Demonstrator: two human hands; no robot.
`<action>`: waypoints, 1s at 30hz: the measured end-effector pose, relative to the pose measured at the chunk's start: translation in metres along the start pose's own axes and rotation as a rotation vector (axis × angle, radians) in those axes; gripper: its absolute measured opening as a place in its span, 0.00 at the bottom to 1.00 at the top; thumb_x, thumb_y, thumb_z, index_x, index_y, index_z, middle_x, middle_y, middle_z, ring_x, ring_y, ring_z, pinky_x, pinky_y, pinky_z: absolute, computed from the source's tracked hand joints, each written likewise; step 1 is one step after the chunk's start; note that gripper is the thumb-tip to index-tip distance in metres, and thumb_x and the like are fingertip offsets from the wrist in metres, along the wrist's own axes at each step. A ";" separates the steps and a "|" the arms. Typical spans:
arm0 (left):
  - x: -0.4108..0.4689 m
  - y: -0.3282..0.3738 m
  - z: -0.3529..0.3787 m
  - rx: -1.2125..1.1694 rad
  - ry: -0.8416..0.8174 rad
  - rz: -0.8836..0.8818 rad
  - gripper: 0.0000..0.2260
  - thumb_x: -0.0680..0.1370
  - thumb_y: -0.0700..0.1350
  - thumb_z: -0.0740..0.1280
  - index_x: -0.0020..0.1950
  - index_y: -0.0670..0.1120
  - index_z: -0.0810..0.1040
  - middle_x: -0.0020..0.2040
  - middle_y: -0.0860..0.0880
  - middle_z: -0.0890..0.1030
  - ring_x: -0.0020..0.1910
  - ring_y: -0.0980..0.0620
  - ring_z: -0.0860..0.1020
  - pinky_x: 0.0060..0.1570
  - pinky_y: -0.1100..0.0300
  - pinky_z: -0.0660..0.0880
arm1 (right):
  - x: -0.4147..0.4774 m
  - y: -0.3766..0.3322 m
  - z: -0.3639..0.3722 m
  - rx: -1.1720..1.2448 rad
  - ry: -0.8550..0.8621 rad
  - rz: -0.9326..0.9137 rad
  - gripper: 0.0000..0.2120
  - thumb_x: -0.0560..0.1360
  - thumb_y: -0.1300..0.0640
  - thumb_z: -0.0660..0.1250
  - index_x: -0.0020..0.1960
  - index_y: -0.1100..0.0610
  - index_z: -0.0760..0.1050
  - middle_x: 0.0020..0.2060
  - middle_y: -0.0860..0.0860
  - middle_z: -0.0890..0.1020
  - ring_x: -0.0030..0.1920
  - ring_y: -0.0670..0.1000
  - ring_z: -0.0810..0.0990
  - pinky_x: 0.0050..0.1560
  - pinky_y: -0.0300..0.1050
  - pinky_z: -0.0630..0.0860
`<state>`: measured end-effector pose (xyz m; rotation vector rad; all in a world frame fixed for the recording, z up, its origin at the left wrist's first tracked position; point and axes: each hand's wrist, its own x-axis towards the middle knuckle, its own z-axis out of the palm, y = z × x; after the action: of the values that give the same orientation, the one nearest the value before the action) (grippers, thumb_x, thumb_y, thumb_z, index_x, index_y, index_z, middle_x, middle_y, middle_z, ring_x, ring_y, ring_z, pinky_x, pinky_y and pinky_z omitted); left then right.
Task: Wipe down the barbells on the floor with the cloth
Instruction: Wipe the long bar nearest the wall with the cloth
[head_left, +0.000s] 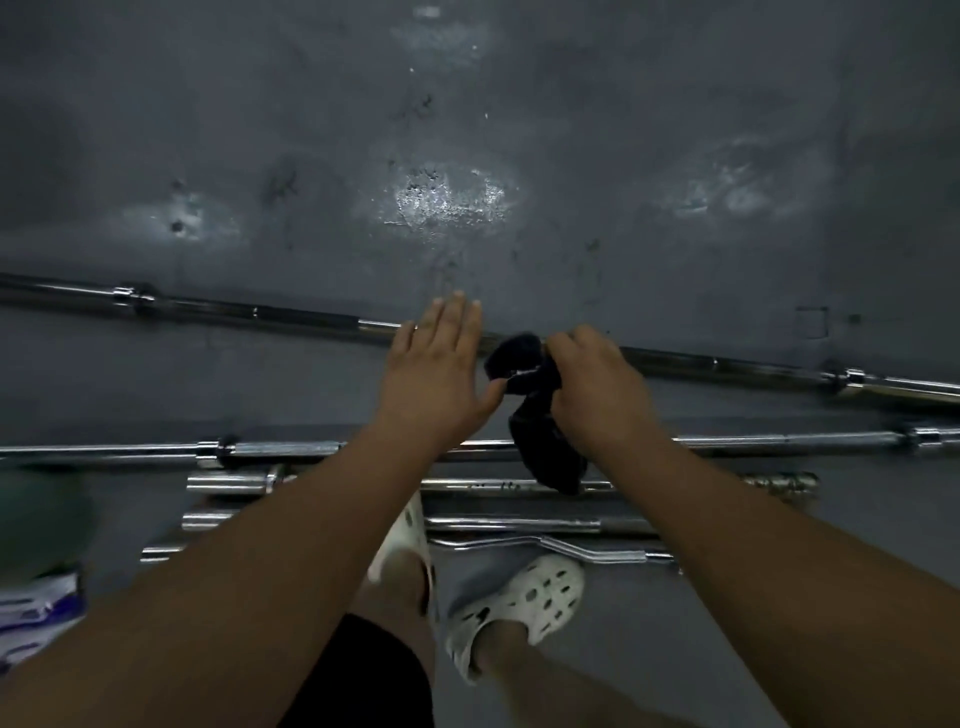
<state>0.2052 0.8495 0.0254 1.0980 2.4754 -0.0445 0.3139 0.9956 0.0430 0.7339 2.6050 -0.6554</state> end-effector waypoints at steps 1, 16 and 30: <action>-0.011 0.000 0.000 -0.006 -0.007 -0.011 0.39 0.78 0.66 0.55 0.81 0.47 0.45 0.81 0.46 0.48 0.79 0.47 0.48 0.75 0.47 0.49 | -0.008 -0.001 0.002 0.017 0.003 0.001 0.13 0.74 0.63 0.65 0.59 0.58 0.73 0.56 0.57 0.73 0.57 0.60 0.73 0.42 0.49 0.68; -0.117 -0.016 0.039 -0.026 -0.091 -0.066 0.39 0.78 0.63 0.57 0.80 0.47 0.42 0.81 0.46 0.47 0.79 0.45 0.49 0.75 0.47 0.52 | -0.081 -0.002 0.037 0.077 0.132 0.011 0.18 0.68 0.66 0.69 0.58 0.59 0.74 0.56 0.58 0.73 0.55 0.61 0.74 0.45 0.51 0.73; -0.031 -0.116 0.159 0.009 -0.108 -0.028 0.37 0.78 0.57 0.62 0.81 0.48 0.46 0.81 0.47 0.47 0.79 0.46 0.50 0.74 0.47 0.55 | -0.014 0.021 0.149 0.026 0.162 0.046 0.28 0.68 0.63 0.69 0.68 0.56 0.69 0.63 0.57 0.72 0.64 0.61 0.70 0.56 0.58 0.76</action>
<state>0.1995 0.7168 -0.1228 1.0370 2.3971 -0.1206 0.3682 0.9289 -0.0810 0.8858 2.7208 -0.6417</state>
